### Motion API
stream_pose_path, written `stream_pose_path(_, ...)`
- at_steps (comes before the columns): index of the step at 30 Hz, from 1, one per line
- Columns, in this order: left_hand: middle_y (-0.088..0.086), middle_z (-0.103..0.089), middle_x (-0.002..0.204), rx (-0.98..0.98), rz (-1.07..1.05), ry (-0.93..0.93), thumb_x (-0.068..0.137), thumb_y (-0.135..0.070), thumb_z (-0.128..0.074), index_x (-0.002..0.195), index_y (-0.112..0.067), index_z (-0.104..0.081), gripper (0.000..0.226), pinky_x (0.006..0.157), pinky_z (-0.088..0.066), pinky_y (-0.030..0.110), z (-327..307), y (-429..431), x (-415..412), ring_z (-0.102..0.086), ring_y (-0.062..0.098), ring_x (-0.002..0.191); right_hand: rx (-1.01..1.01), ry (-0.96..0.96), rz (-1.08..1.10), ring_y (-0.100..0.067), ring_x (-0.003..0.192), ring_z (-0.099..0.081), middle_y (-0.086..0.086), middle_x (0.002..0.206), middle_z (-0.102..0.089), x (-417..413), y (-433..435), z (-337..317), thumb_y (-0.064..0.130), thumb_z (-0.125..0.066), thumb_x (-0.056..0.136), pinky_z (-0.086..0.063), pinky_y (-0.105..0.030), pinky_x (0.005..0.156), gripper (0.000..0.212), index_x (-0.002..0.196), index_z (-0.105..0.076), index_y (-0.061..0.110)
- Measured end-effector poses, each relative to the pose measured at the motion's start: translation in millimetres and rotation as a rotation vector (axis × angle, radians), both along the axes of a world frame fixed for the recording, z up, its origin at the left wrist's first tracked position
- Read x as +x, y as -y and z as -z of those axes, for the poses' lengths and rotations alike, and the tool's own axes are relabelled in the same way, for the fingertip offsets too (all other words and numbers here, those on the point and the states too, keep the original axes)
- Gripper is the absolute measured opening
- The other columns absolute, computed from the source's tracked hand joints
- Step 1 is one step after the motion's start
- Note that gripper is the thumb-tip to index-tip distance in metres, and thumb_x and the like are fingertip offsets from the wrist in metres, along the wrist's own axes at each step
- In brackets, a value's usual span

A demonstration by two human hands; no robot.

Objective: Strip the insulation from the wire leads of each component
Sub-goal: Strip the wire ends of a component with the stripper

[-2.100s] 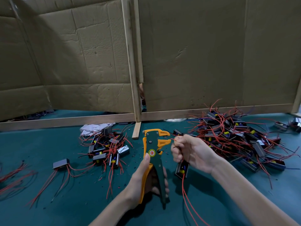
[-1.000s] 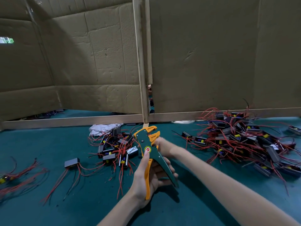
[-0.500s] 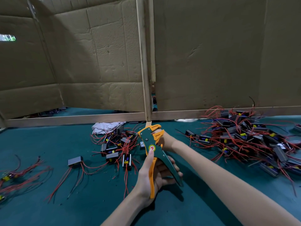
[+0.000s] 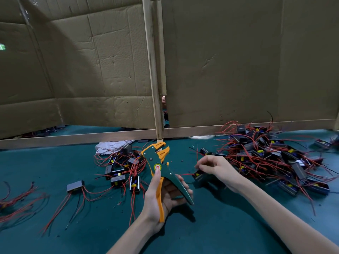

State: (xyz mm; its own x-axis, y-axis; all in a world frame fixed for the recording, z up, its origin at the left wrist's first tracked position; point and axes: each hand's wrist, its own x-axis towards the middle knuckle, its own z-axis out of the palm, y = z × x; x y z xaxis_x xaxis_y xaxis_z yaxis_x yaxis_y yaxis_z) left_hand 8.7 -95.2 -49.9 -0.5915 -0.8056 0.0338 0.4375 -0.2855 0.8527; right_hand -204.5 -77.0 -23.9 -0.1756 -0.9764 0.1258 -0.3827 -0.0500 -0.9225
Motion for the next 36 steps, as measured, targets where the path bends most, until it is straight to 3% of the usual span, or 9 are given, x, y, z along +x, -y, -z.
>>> stream_pose_path(4, 0.024, -0.063, 0.089, -0.013, -0.034, 0.001, 0.086, -0.06, -0.041, 0.09, -0.002, -0.069, 0.065, 0.081, -0.052, 0.051, 1.2, 1.3, -0.3, -0.065, 0.038, 0.082, -0.065, 0.108, 0.077, -0.006, 0.069, -0.063, -0.001, 0.073, -0.067, 4.1, -4.1, 3.7, -0.002, -0.059, 0.091, -0.047, -0.011, 0.068, 0.009, 0.089, -0.06, 0.007)
stream_pose_path(7, 0.023, -0.063, 0.087, -0.016, -0.063, 0.004, 0.084, -0.061, -0.042, 0.088, -0.003, -0.07, 0.064, 0.083, -0.052, 0.052, 0.0, 1.8, -1.3, -0.065, 0.038, 0.082, -0.056, 0.162, 0.074, -0.002, 0.068, -0.066, -0.003, 0.074, -0.069, 4.6, -8.0, 4.9, -0.002, -0.057, 0.093, -0.047, -0.009, 0.068, 0.015, 0.1, -0.059, 0.011)
stream_pose_path(11, 0.024, -0.063, 0.088, -0.025, -0.063, 0.02, 0.085, -0.061, -0.041, 0.091, -0.001, -0.069, 0.066, 0.081, -0.052, 0.052, 0.2, 1.4, -0.3, -0.065, 0.038, 0.083, -0.039, 0.13, 0.061, -0.005, 0.07, -0.066, -0.002, 0.075, -0.071, 3.9, -10.8, 3.5, -0.001, -0.058, 0.093, -0.049, -0.012, 0.07, 0.019, 0.087, -0.068, 0.013)
stream_pose_path(18, 0.024, -0.063, 0.088, -0.01, -0.052, 0.047, 0.087, -0.06, -0.041, 0.091, 0.0, -0.069, 0.066, 0.075, -0.053, 0.048, -1.1, -0.2, -1.4, -0.065, 0.039, 0.081, -0.039, 0.126, 0.059, -0.008, 0.071, -0.07, -0.003, 0.072, -0.072, 8.4, -13.1, 1.7, 0.0, -0.051, 0.096, -0.05, -0.014, 0.068, 0.017, 0.087, -0.064, 0.007)
stream_pose_path(22, 0.023, -0.063, 0.087, -0.012, -0.028, 0.072, 0.084, -0.062, -0.046, 0.089, 0.0, -0.07, 0.067, 0.074, -0.054, 0.045, -1.3, 0.2, 0.0, -0.065, 0.038, 0.08, -0.007, 0.248, 0.03, -0.017, 0.066, -0.06, -0.004, 0.062, -0.062, 9.1, -14.0, -3.5, 0.004, -0.043, 0.099, -0.049, -0.021, 0.071, 0.02, 0.087, -0.059, 0.007)
stream_pose_path(26, 0.025, -0.062, 0.086, -0.031, 0.07, 0.112, 0.071, -0.069, -0.054, 0.09, 0.0, -0.07, 0.074, 0.076, -0.053, 0.048, -3.1, -0.1, 0.5, -0.065, 0.04, 0.082, 0.058, 0.349, -0.028, -0.011, 0.054, -0.051, 0.0, 0.054, -0.049, 6.5, -19.2, -10.8, 0.017, -0.044, 0.1, -0.039, -0.02, 0.056, 0.028, 0.074, -0.056, 0.014)
stream_pose_path(29, 0.025, -0.062, 0.086, -0.051, 0.158, 0.145, 0.07, -0.07, -0.05, 0.092, 0.001, -0.068, 0.077, 0.076, -0.053, 0.047, -3.1, -0.3, 1.2, -0.065, 0.04, 0.082, 0.083, 0.492, -0.131, -0.017, 0.057, -0.045, -0.001, 0.056, -0.042, 6.3, -22.2, -14.3, 0.013, -0.038, 0.098, -0.038, -0.028, 0.064, 0.032, 0.066, -0.044, 0.016)
stream_pose_path(36, 0.022, -0.064, 0.088, -0.117, 0.305, 0.234, 0.074, -0.074, -0.043, 0.095, 0.0, -0.067, 0.081, 0.076, -0.053, 0.044, -3.2, 2.7, 5.5, -0.065, 0.039, 0.083, 0.079, 0.672, -0.26, -0.023, 0.074, -0.063, -0.013, 0.078, -0.067, 9.5, -28.7, -22.0, 0.011, -0.036, 0.095, -0.054, -0.03, 0.075, 0.036, 0.059, -0.04, 0.015)
